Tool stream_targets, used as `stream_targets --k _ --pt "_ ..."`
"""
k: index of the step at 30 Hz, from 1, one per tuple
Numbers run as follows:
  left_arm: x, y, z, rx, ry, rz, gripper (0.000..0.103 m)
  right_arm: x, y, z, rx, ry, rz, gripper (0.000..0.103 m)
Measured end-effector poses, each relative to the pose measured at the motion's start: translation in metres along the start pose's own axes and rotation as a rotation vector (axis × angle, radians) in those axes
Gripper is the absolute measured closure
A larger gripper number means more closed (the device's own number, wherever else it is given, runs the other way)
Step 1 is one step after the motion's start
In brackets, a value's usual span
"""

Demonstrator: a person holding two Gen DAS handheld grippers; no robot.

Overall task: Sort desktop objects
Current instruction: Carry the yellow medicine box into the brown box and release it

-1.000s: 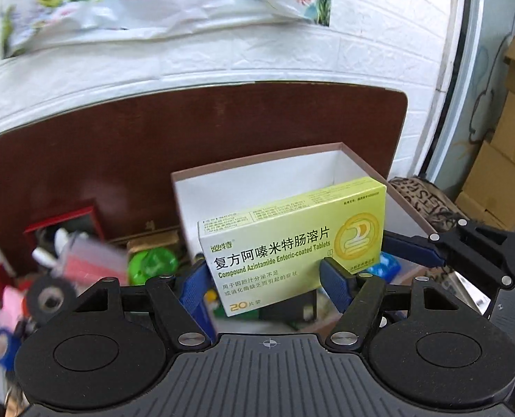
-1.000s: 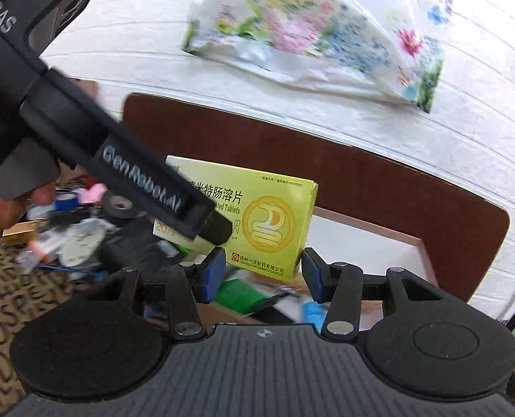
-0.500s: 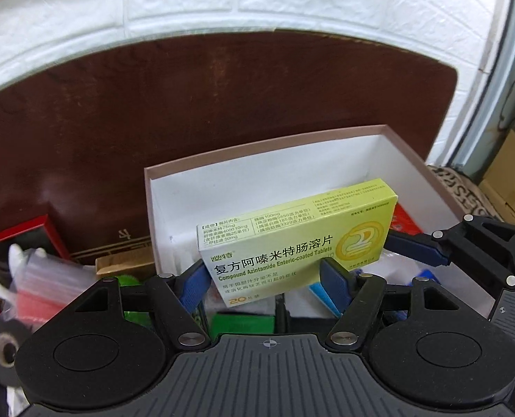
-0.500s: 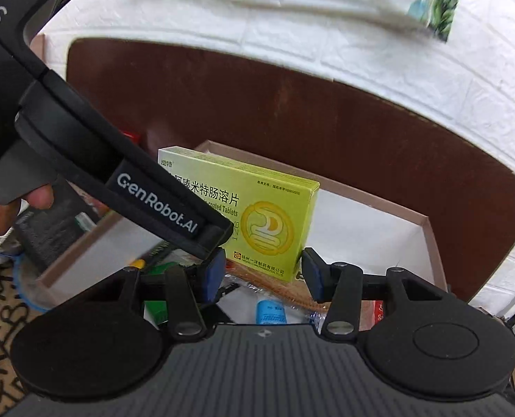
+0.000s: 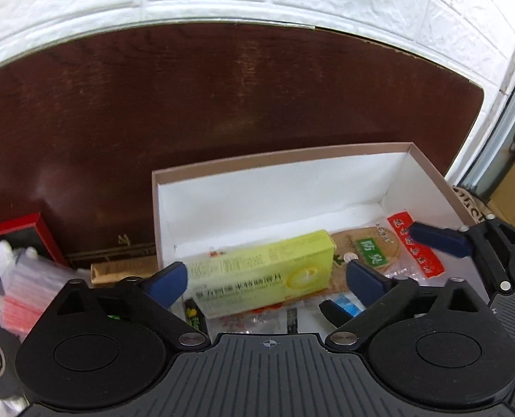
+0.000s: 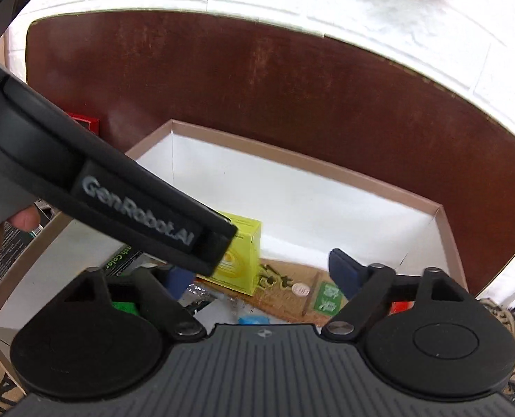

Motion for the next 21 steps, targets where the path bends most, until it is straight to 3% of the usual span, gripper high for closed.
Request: stream_targets --k 3,8,12,15,18,21 --pt "-0.004 0.005 -0.001 0.002 0.005 0.017 0.000 -0.008 0.006 0.002 0.004 0.033 -0.007 0.003" --pt "-0.011 0.005 -0.009 0.041 -0.015 0.013 0.000 -0.025 0.011 0.011 -0.024 0.047 -0.014 0.003" --pt "-0.005 0.000 -0.011 0.042 -0.057 -0.006 0.000 -0.015 0.003 0.013 -0.085 0.092 0.004 0.003" --pt "-0.001 -0.008 -0.001 0.006 -0.042 -0.006 0.000 0.002 0.000 0.012 -0.081 0.087 0.052 0.003" --pt "-0.004 -0.013 0.007 -0.031 -0.011 -0.028 0.000 0.013 -0.005 0.004 -0.044 0.156 0.061 0.003" --pt "-0.007 -0.012 0.011 -0.017 -0.036 -0.050 0.000 0.013 -0.006 -0.004 0.012 0.132 0.081 0.003"
Point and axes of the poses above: each gripper's, at about its wrist camera, not at the fingertips, and x roughly the way its jaws point, z to its left, y to its underside, the point moved 4 cm from there along x, roughly the way its jaws point
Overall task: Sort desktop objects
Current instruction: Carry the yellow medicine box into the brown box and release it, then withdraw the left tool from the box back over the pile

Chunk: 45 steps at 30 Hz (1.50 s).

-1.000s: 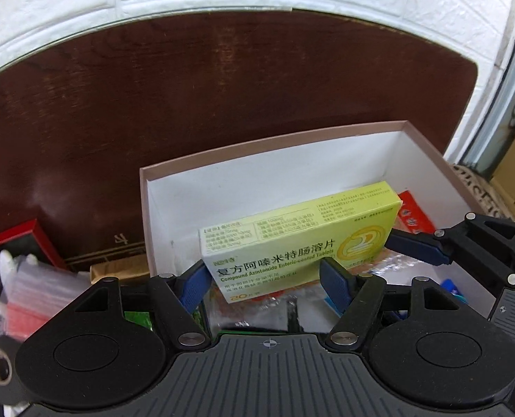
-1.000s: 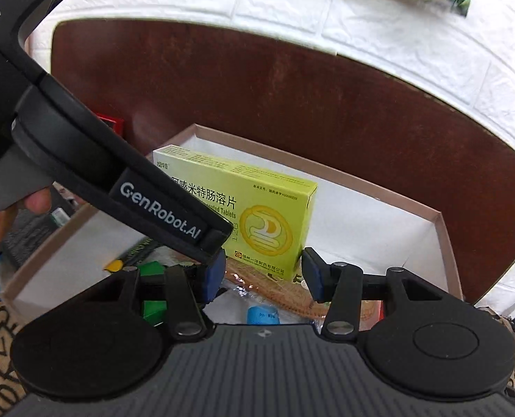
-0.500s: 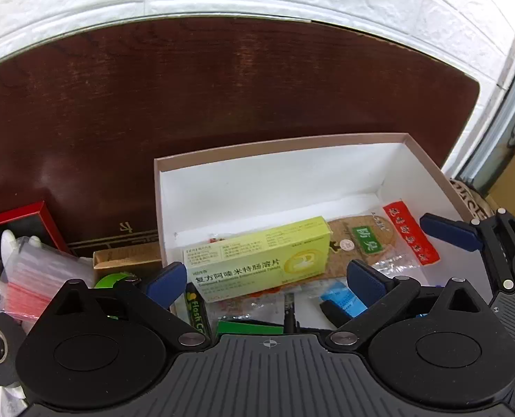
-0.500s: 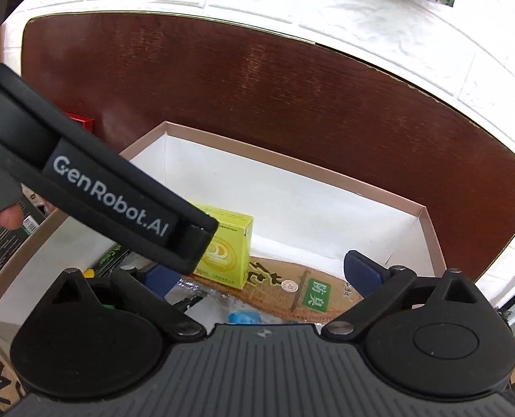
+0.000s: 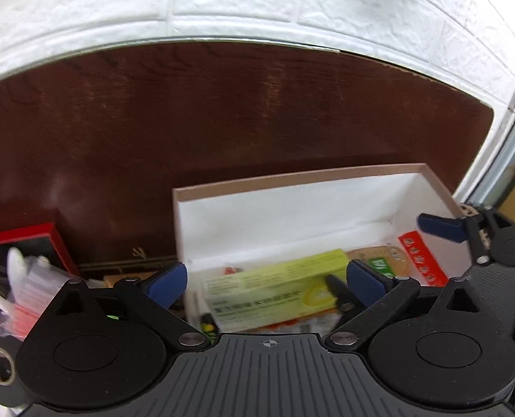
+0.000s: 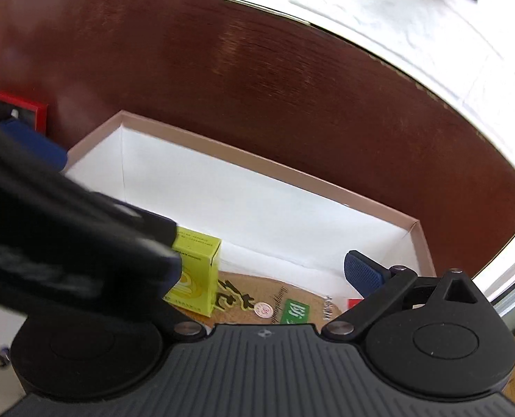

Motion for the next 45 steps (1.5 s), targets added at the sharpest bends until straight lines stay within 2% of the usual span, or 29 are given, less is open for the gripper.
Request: stream_targets --k 2,8,14,18,20,23,27,31,35,45 --pt "0.001 0.002 0.003 -0.010 0.005 0.013 0.000 -0.005 0.003 -0.003 0.009 -0.002 -0.023 0.003" --pt "-0.004 0.010 0.009 -0.026 -0.013 0.033 0.000 -0.019 0.010 -0.005 0.005 0.014 -0.021 0.003" --pt "-0.048 0.026 0.008 -0.026 0.006 -0.004 0.000 -0.046 0.007 -0.011 0.014 -0.010 -0.049 0.003" --pt "-0.083 0.055 -0.003 0.002 0.002 -0.035 0.000 -0.094 0.021 0.001 0.037 -0.076 -0.115 0.001" --pt "-0.103 0.072 -0.004 -0.014 0.005 -0.049 0.000 -0.105 0.021 0.004 0.061 -0.091 -0.137 0.000" --pt "-0.129 0.099 -0.006 -0.018 -0.005 -0.067 0.000 -0.130 0.033 0.023 0.077 -0.097 -0.165 0.000" --pt "-0.156 0.139 -0.009 -0.024 -0.076 -0.050 0.000 -0.149 0.049 0.056 0.068 -0.100 -0.195 0.000" --pt "-0.184 0.177 -0.004 -0.057 -0.081 -0.052 0.000 -0.187 0.076 0.083 0.031 -0.052 -0.231 0.000" --pt "-0.208 0.211 0.005 -0.068 -0.108 -0.056 0.000 -0.209 0.097 0.109 0.034 -0.054 -0.245 0.000" --pt "-0.239 0.257 0.034 -0.034 -0.249 -0.063 0.000 -0.221 0.126 0.170 0.097 -0.120 -0.235 0.000"
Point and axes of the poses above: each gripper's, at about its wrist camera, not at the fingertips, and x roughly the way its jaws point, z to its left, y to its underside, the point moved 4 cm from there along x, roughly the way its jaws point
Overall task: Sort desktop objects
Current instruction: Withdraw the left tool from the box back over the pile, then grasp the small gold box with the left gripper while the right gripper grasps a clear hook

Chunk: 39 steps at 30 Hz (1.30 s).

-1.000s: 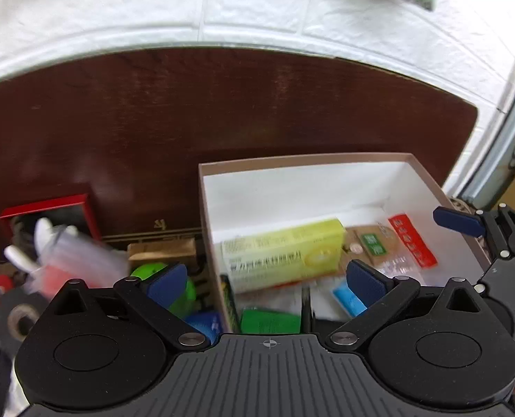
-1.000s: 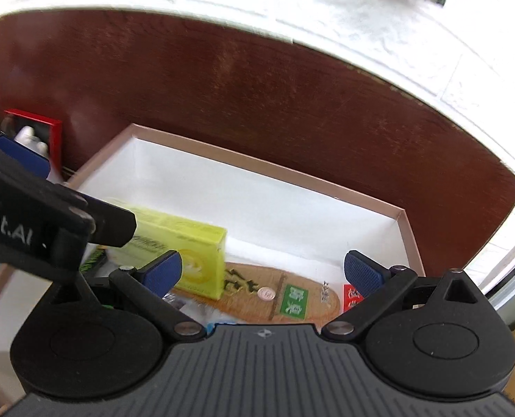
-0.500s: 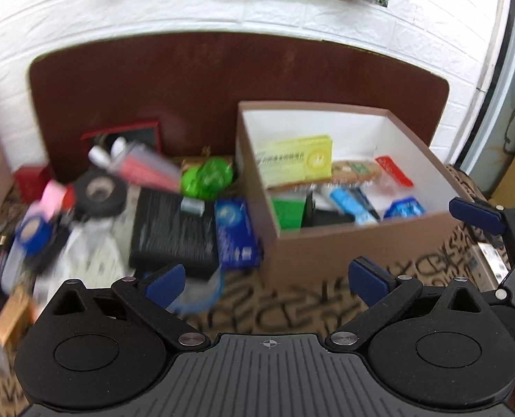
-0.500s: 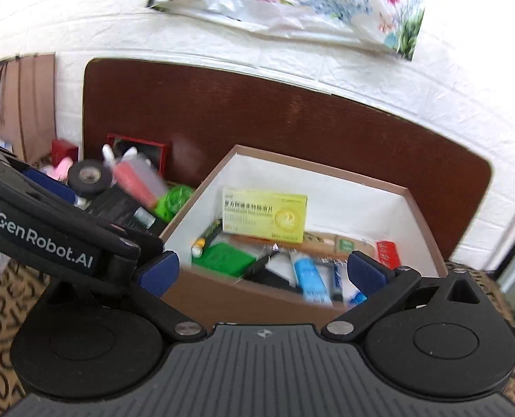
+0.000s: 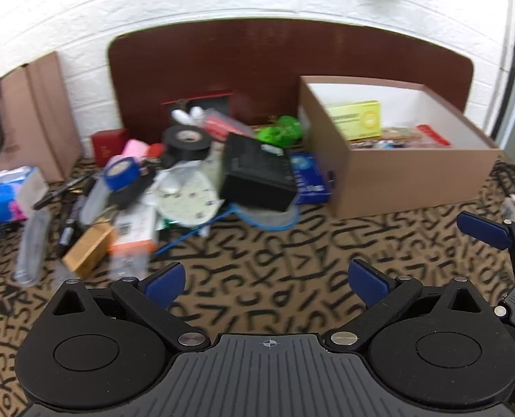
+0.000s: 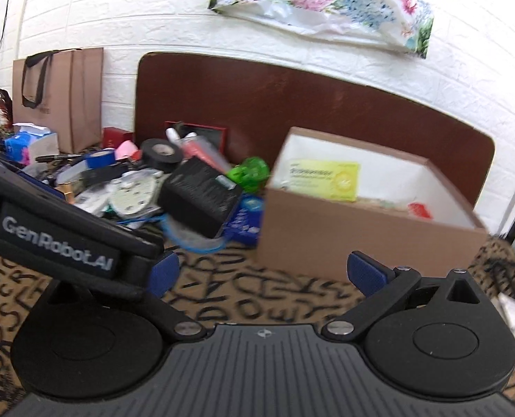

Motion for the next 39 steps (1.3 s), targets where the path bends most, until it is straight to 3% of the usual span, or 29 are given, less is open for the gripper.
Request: stream_targets --k 6,10,15,21,28,39 --pt "0.002 0.011 0.028 -0.048 -0.026 0.014 0.000 0.009 0.003 0.030 -0.022 -0.029 0.022 0.000" --pt "0.007 0.018 0.049 -0.082 -0.002 0.008 0.000 0.014 0.001 0.043 -0.038 -0.048 0.020 0.000" --pt "0.027 0.030 0.090 -0.154 -0.004 0.050 0.000 0.029 0.009 0.063 -0.034 -0.123 0.040 0.000" --pt "0.047 0.028 0.147 -0.206 -0.041 0.064 0.011 0.052 0.010 0.093 -0.069 -0.211 0.054 0.001" --pt "0.068 0.011 0.198 -0.232 -0.066 0.060 0.014 0.078 -0.001 0.130 -0.093 -0.309 0.056 0.010" --pt "0.121 0.001 0.227 -0.209 -0.060 0.115 0.016 0.122 -0.013 0.189 -0.147 -0.396 0.067 0.024"
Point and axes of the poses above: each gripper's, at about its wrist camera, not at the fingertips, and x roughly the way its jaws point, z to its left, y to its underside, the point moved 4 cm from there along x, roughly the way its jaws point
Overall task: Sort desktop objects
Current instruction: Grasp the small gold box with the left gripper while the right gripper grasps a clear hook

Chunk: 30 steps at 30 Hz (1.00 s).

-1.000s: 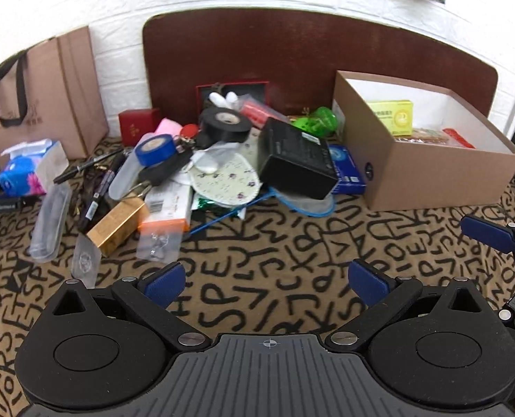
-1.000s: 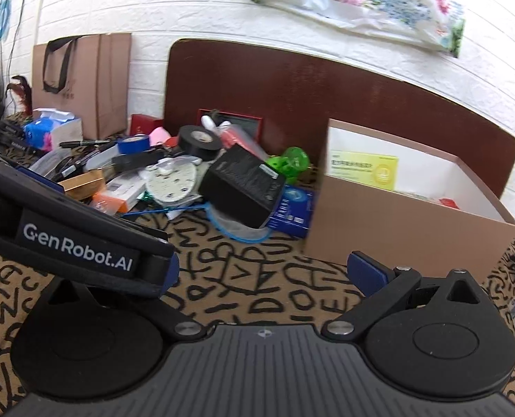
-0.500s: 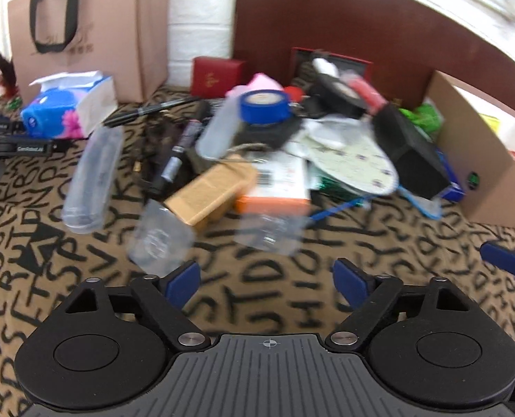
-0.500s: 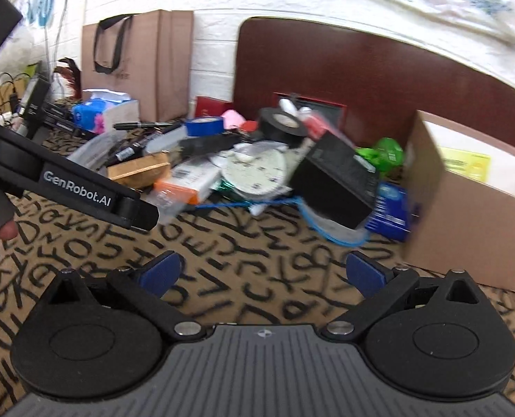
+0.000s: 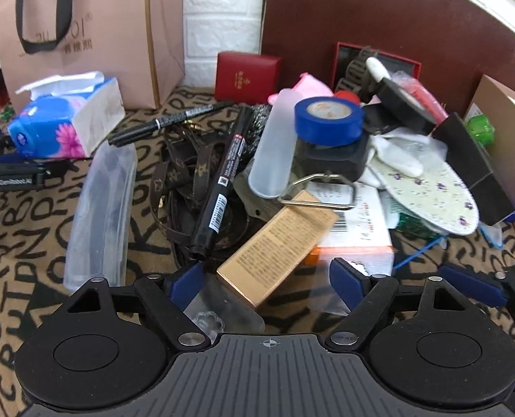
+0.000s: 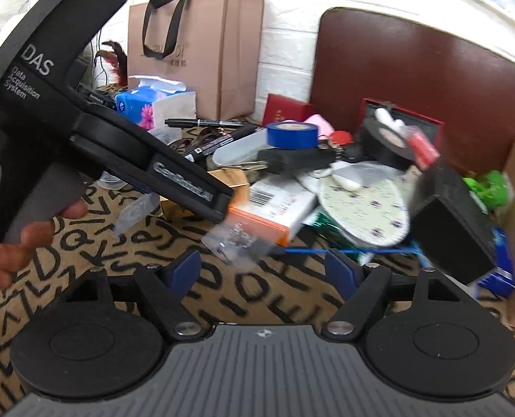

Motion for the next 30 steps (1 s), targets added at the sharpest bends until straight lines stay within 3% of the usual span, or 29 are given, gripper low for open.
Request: stream_targets --k 3,5,6,8,10,11,12,14,15,16,18,19,20,22,30 --pt "0.007 -0.001 0.003 0.013 0.013 0.010 0.016 0.014 -0.001 0.000 0.022 -0.014 0.015 0.026" --pt "0.006 0.000 0.001 0.047 0.004 0.008 0.022 0.020 -0.002 0.001 0.030 -0.017 0.013 0.032" --pt "0.005 0.000 0.000 0.059 -0.008 0.009 0.033 0.023 -0.003 0.001 0.038 -0.017 0.012 0.037" --pt "0.002 0.002 0.001 0.066 0.008 0.011 0.044 0.026 -0.004 0.000 0.059 -0.015 0.010 0.045" --pt "0.002 0.003 0.002 0.053 0.020 0.017 0.046 0.026 -0.004 0.000 0.062 -0.006 -0.001 0.054" --pt "0.004 0.003 0.002 0.049 0.021 0.019 0.045 0.027 -0.003 -0.001 0.061 -0.001 0.003 0.056" --pt "0.006 0.004 0.002 0.045 0.023 0.026 0.037 0.028 -0.003 -0.001 0.063 0.002 0.005 0.058" --pt "0.011 0.006 -0.001 0.053 0.017 0.047 0.040 0.028 -0.004 -0.002 0.065 0.002 0.003 0.058" --pt "0.009 0.006 -0.004 0.067 0.007 0.045 0.054 0.028 -0.004 -0.003 0.066 0.001 0.000 0.065" --pt "0.007 0.006 -0.006 0.071 0.029 0.052 0.061 0.026 -0.004 -0.003 0.063 -0.004 0.001 0.075" --pt "0.001 0.008 -0.011 0.055 0.091 0.071 0.067 0.023 -0.003 -0.002 0.051 0.004 -0.005 0.076" --pt "-0.001 0.010 -0.013 0.056 0.100 0.075 0.069 0.020 -0.002 -0.003 0.045 0.005 -0.004 0.096" --pt "-0.003 0.012 -0.016 0.059 0.096 0.075 0.069 0.019 -0.001 -0.004 0.051 0.000 0.003 0.099" --pt "-0.006 0.016 -0.022 0.067 0.105 0.078 0.075 0.015 0.003 -0.008 0.072 0.002 0.014 0.100" --pt "-0.017 0.030 -0.044 0.049 0.202 0.109 0.075 -0.025 0.020 -0.028 0.108 0.022 0.002 0.100"
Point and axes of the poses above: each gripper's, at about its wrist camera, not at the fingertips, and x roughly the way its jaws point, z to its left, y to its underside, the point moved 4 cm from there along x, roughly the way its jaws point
